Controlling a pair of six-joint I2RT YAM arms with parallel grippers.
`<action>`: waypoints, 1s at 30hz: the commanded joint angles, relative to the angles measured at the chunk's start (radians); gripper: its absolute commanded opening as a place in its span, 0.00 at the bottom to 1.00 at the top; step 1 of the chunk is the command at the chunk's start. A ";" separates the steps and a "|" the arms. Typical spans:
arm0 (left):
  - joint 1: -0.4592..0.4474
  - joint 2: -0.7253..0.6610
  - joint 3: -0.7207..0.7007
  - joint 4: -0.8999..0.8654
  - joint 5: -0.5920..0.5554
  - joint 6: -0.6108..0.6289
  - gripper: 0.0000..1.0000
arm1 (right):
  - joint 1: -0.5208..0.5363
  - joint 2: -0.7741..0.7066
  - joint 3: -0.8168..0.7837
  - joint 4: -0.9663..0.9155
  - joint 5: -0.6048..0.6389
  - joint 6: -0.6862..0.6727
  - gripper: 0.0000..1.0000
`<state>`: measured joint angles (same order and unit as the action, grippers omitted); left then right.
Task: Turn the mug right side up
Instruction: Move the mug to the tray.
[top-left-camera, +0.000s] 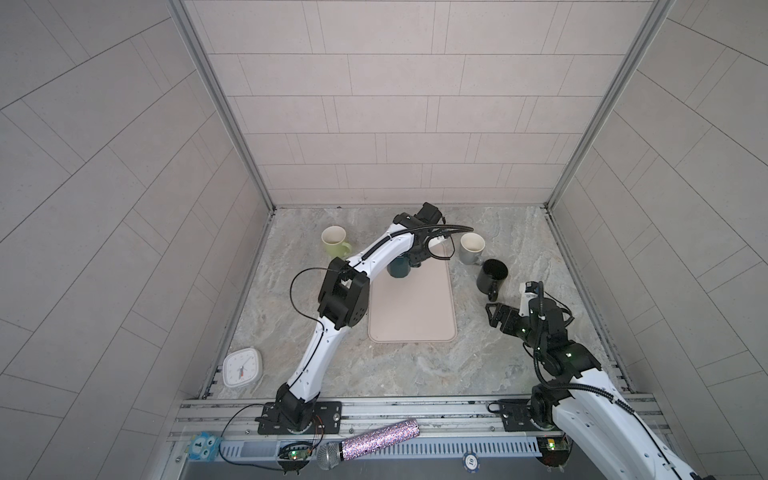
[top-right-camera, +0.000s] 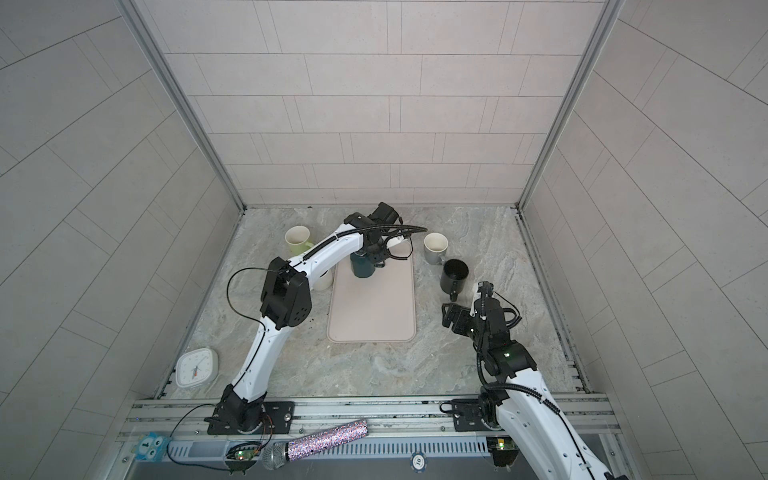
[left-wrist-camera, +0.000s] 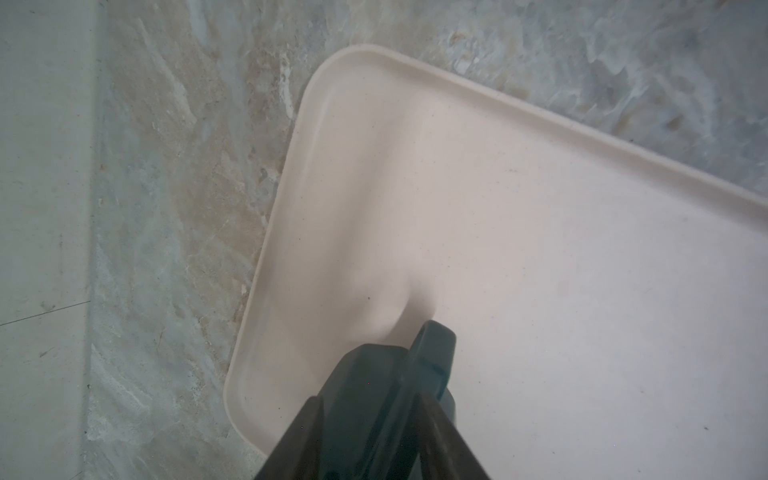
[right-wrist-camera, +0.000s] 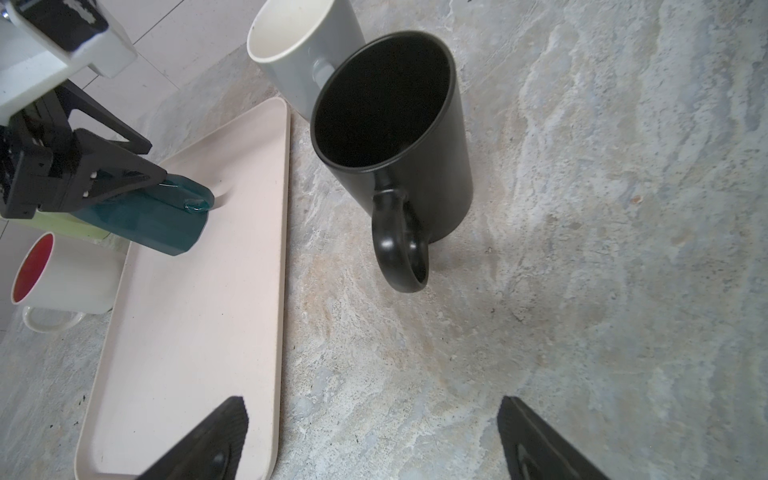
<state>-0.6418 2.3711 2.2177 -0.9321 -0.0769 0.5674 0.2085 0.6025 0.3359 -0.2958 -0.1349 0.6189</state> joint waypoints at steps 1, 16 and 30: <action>-0.004 -0.025 0.020 -0.075 0.017 0.023 0.42 | -0.004 -0.004 -0.008 -0.002 0.012 0.013 0.95; -0.004 -0.044 0.054 -0.223 -0.022 0.094 0.45 | -0.004 0.025 0.004 0.007 0.000 0.004 0.95; -0.016 -0.122 0.002 -0.238 0.035 0.055 0.56 | -0.004 0.022 -0.006 0.017 -0.014 0.010 0.95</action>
<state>-0.6472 2.3043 2.2387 -1.1332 -0.0689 0.6426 0.2085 0.6289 0.3359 -0.2955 -0.1459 0.6189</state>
